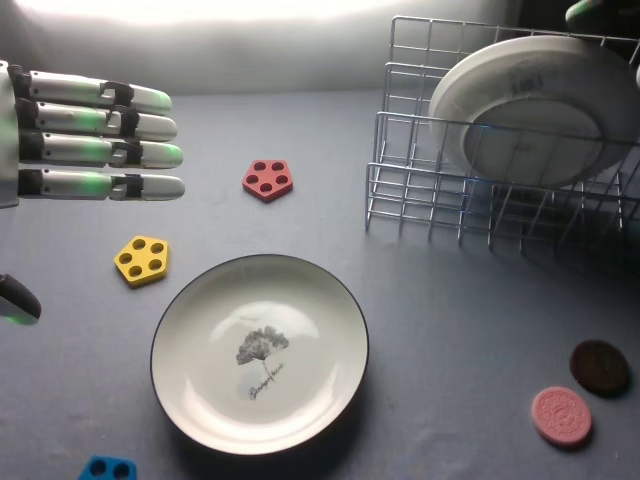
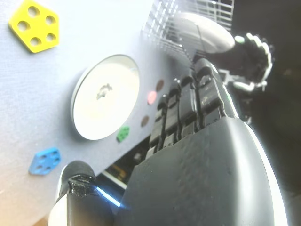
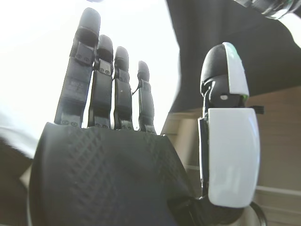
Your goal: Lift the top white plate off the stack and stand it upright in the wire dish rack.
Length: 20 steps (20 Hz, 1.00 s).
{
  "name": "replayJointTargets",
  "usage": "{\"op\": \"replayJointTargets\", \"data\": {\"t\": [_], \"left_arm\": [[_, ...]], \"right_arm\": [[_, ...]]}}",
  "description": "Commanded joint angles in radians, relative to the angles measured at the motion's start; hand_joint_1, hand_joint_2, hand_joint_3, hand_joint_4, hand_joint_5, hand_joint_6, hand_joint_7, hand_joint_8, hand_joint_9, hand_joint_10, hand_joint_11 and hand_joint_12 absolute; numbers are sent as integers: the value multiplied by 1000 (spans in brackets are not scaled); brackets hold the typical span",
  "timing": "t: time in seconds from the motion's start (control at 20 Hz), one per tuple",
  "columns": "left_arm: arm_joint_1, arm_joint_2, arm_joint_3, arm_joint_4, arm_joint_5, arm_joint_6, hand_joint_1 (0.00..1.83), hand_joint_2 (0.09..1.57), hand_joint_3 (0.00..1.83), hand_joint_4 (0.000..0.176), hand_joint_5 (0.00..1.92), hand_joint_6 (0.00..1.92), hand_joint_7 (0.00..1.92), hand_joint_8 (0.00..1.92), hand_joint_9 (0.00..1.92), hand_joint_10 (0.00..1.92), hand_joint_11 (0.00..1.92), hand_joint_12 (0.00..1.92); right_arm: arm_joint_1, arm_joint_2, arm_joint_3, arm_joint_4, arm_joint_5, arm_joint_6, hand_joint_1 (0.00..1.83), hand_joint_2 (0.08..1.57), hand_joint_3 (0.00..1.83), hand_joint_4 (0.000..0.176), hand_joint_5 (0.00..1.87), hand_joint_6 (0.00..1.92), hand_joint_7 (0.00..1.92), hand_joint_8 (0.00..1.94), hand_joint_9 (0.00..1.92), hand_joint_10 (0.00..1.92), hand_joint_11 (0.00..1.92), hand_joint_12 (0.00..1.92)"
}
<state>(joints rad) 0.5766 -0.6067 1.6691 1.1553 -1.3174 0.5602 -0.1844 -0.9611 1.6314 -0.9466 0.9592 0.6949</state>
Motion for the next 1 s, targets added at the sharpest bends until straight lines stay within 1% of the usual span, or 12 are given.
{"op": "replayJointTargets", "data": {"t": [0.0,0.1,0.15,0.2,0.25,0.4,0.45,0.5,0.6,0.75,0.85,0.95], "left_arm": [[-21,10,-4,-92,-69,6,70,966,0,0,47,3,85,5,97,7,78,128],[-21,11,-3,-92,-69,6,76,967,0,0,46,2,83,3,95,6,78,128],[-21,11,-3,-92,-69,6,48,970,1,0,31,0,69,0,80,0,65,121],[-21,11,-3,-92,-71,6,47,972,1,0,29,0,69,0,81,1,71,124],[-21,11,-3,-92,-71,6,43,974,2,0,12,0,57,0,76,0,67,123],[-21,13,-3,-93,-72,6,16,982,5,0,0,0,34,1,54,1,50,116],[-21,15,-3,-93,-72,6,16,976,1,0,20,7,54,8,72,7,61,122],[-21,17,-3,-92,-72,6,15,975,0,0,18,6,54,8,71,6,56,120],[-21,18,-3,-92,-71,6,19,978,1,0,25,5,60,6,72,4,57,120],[-21,18,-3,-92,-71,6,45,970,0,0,25,3,62,5,76,4,71,125],[-21,18,-3,-93,-68,6,56,971,0,0,43,8,82,10,90,8,83,131],[-21,18,-3,-93,-69,6,33,972,0,0,42,6,73,4,78,2,68,125]], "right_arm": [[16,22,-3,88,58,-39,844,997,0,91,270,0,327,0,376,0,557,6],[20,33,-18,72,58,-120,833,1000,0,90,248,0,290,0,351,0,528,0],[28,43,-31,60,58,-183,802,1009,3,93,227,0,268,0,324,0,500,0],[39,50,-42,50,58,-227,796,1006,1,92,234,4,264,0,327,2,497,0],[54,57,-53,37,58,-268,811,999,0,85,243,6,258,0,341,7,494,0],[72,69,-79,20,56,-381,824,975,0,81,215,0,252,0,318,0,466,0],[74,78,-101,8,54,-458,796,969,0,68,210,0,252,1,294,0,391,0],[74,84,-113,2,54,-495,773,971,0,62,211,1,250,0,283,0,357,0],[66,98,-144,-4,54,-599,834,946,0,55,223,5,211,1,235,0,312,4],[55,110,-187,1,54,-752,800,944,0,50,188,0,198,0,218,0,281,0],[52,120,-222,-2,54,-824,771,957,0,32,157,0,158,0,174,0,242,0],[52,127,-251,-23,54,-857,762,954,0,20,121,0,133,0,157,0,226,0]]}}
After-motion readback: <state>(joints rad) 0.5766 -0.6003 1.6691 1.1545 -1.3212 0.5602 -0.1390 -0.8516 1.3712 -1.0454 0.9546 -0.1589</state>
